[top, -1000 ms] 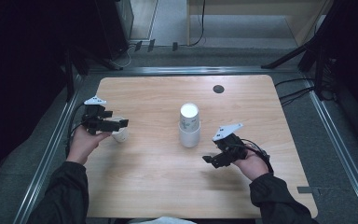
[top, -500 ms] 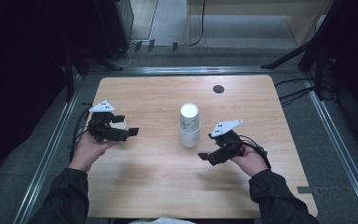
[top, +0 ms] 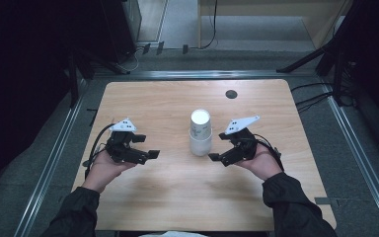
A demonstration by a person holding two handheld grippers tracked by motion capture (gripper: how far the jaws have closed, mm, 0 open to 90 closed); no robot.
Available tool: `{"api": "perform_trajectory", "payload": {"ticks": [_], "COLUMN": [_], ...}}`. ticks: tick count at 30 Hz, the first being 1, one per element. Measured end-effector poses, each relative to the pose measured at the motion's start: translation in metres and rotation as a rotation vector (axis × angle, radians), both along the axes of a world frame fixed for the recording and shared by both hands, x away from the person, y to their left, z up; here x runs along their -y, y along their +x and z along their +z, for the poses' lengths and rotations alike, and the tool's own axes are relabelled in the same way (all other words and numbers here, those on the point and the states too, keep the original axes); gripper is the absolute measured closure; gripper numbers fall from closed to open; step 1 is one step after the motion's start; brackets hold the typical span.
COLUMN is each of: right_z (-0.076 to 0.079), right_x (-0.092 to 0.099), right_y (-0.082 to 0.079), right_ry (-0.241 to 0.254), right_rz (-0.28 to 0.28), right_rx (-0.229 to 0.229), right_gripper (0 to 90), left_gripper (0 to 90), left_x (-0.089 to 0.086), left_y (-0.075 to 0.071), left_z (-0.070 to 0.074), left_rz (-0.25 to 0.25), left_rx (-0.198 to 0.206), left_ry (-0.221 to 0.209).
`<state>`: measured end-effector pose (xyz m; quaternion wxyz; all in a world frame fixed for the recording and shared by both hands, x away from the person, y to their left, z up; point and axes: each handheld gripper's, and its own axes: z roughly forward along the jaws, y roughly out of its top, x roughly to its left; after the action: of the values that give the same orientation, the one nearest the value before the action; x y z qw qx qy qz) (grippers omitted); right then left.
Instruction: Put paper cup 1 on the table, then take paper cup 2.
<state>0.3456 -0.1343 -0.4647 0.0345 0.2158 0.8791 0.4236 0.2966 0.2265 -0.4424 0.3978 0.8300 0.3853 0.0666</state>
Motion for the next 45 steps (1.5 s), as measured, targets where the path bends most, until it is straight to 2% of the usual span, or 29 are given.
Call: {"api": "perform_trajectory", "payload": {"ticks": [3,4,7,10,12,16,20,28,30,31,40,43,45], "right_z": [0.001,0.003,0.005,0.007,0.008,0.009,0.011,0.018,0.021,0.025,0.026,0.024,0.025], "right_x": [0.001,0.0,0.0,-0.003,-0.007,-0.015,-0.02,-0.018,-0.019,-0.02,-0.035,-0.038,-0.038], "right_y": [0.004,0.007,0.009,0.013,0.017,0.022,0.026,0.036,0.038,0.041,0.047,0.048,0.048], "right_ry": [0.015,0.034,0.048,0.056,0.041,0.054,0.054,0.078,0.073,0.091,0.065,0.058,0.058], "right_rz": [-0.013,-0.022,-0.028,-0.023,-0.015,0.007,0.017,0.021,0.019,0.024,0.05,0.043,0.033], "right_rx": [0.004,0.007,0.011,0.034,0.05,0.053,0.058,0.038,0.053,0.055,0.062,0.07,0.077], "right_gripper": [13.4,13.4,13.4,13.8,14.1,14.2,14.2,15.3,16.9,18.8,21.9,22.7,26.6], "left_gripper": [15.0,15.0,15.4,16.0,15.9,15.9,15.9,15.9,16.0,16.0,16.0,16.0,16.0], "left_x": [0.002,0.002,0.004,0.008,0.014,0.02,0.021,0.025,0.026,0.026,0.027,0.027,0.027], "left_y": [-0.002,-0.004,-0.006,-0.01,-0.013,-0.018,-0.019,-0.016,-0.016,-0.016,-0.015,-0.015,-0.015], "left_z": [-0.002,-0.004,-0.005,-0.009,-0.013,-0.018,-0.019,-0.025,-0.026,-0.026,-0.027,-0.028,-0.027], "left_rz": [-0.013,-0.019,-0.032,-0.058,-0.083,-0.111,-0.118,-0.138,-0.148,-0.156,-0.164,-0.165,-0.166], "left_rx": [-0.01,-0.016,-0.024,-0.033,-0.044,-0.054,-0.058,-0.07,-0.072,-0.071,-0.071,-0.071,-0.07], "left_ry": [0.016,0.011,-0.005,-0.007,0.011,0.024,0.015,0.023,0.025,0.03,0.027,0.027,0.028]}}
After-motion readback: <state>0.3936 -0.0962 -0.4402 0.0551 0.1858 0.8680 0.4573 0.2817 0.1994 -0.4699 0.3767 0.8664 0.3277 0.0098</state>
